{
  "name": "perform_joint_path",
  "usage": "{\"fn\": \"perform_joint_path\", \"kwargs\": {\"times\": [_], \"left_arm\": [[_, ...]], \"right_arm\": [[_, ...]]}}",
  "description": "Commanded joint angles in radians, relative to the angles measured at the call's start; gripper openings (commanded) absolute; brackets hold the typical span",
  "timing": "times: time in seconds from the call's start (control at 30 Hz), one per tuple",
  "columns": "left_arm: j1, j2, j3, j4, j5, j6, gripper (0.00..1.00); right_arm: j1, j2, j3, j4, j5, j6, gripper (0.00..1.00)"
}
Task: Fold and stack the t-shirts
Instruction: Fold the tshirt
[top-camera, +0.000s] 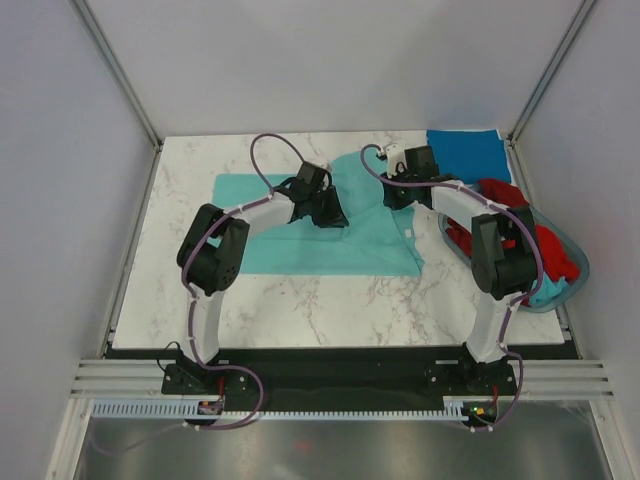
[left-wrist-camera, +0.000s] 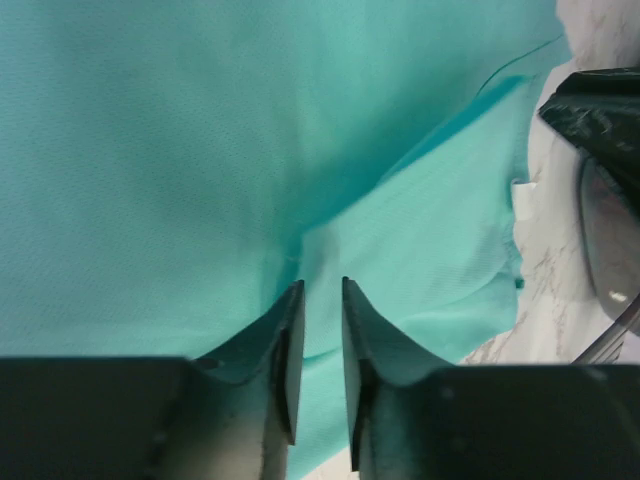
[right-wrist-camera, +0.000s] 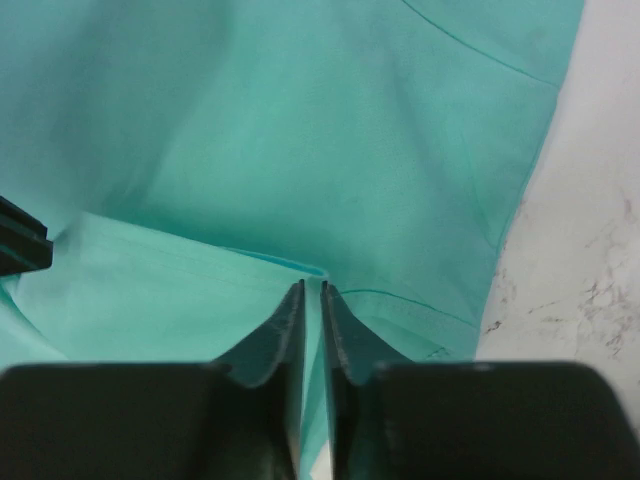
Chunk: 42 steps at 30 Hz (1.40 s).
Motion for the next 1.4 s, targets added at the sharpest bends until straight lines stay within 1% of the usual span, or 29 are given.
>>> {"fn": "perform_joint_path", "kwargs": {"times": [0.0, 0.07, 0.1, 0.13, 0.23, 0.3, 0.33, 0.4, 0.43, 0.5, 0.53, 0.57, 0.63, 0.67, 0.73, 0.77, 0.87, 1.0, 1.2, 1.37], "left_arm": [[-0.002, -0.101, -0.009, 0.02, -0.057, -0.049, 0.31], [-0.002, -0.124, -0.015, 0.019, -0.047, -0.048, 0.36], [0.0, -0.155, -0.021, 0.02, -0.044, -0.046, 0.42], [0.0, -0.17, -0.035, 0.019, -0.047, -0.043, 0.45], [0.007, -0.241, -0.061, 0.016, -0.073, -0.016, 0.47], [0.042, -0.27, -0.071, 0.006, -0.077, 0.015, 0.47], [0.061, -0.296, -0.08, 0.003, -0.071, 0.024, 0.47], [0.134, -0.319, -0.1, -0.001, -0.05, 0.041, 0.48], [0.195, -0.33, -0.104, 0.0, -0.039, 0.052, 0.48], [0.262, -0.333, -0.11, -0.001, 0.008, 0.058, 0.47], [0.327, -0.322, -0.109, -0.004, 0.021, 0.069, 0.47], [0.414, -0.307, -0.103, -0.004, 0.053, 0.085, 0.47], [0.466, -0.278, -0.095, -0.006, 0.061, 0.099, 0.47], [0.508, -0.267, -0.089, -0.006, 0.056, 0.122, 0.47], [0.539, -0.223, -0.065, -0.009, 0.049, 0.151, 0.48], [0.576, -0.207, -0.052, -0.011, 0.042, 0.177, 0.49], [0.612, -0.131, 0.004, -0.024, 0.009, 0.22, 0.5], [0.639, -0.025, 0.095, -0.047, -0.065, 0.257, 0.5], [0.658, 0.084, 0.195, -0.084, -0.111, 0.302, 0.5], [0.661, 0.133, 0.241, -0.096, -0.116, 0.323, 0.5]], "right_arm": [[0.002, -0.039, 0.026, 0.018, 0.037, 0.038, 0.26], [0.0, -0.04, 0.047, 0.003, 0.061, 0.058, 0.31], [0.0, -0.039, 0.055, 0.0, 0.077, 0.074, 0.33], [0.0, -0.039, 0.061, -0.003, 0.091, 0.103, 0.34], [0.0, -0.022, 0.121, -0.003, 0.172, 0.187, 0.39], [-0.001, 0.006, 0.162, -0.005, 0.236, 0.213, 0.41], [-0.003, 0.045, 0.187, -0.005, 0.246, 0.257, 0.42], [-0.004, 0.087, 0.265, -0.008, 0.238, 0.282, 0.42], [-0.006, 0.131, 0.323, -0.011, 0.235, 0.307, 0.42], [-0.007, 0.196, 0.407, -0.013, 0.235, 0.33, 0.43], [-0.009, 0.219, 0.435, -0.013, 0.232, 0.338, 0.43], [-0.01, 0.295, 0.527, -0.014, 0.211, 0.353, 0.44], [-0.012, 0.367, 0.585, -0.01, 0.201, 0.359, 0.45], [-0.01, 0.391, 0.634, -0.003, 0.206, 0.364, 0.45], [-0.013, 0.456, 0.682, 0.012, 0.212, 0.374, 0.47], [-0.013, 0.475, 0.723, 0.018, 0.214, 0.378, 0.48], [-0.015, 0.547, 0.797, 0.035, 0.21, 0.381, 0.5], [-0.02, 0.615, 0.839, 0.091, 0.21, 0.384, 0.54], [-0.024, 0.667, 0.848, 0.19, 0.247, 0.41, 0.56], [-0.027, 0.682, 0.839, 0.274, 0.221, 0.42, 0.56]]}}
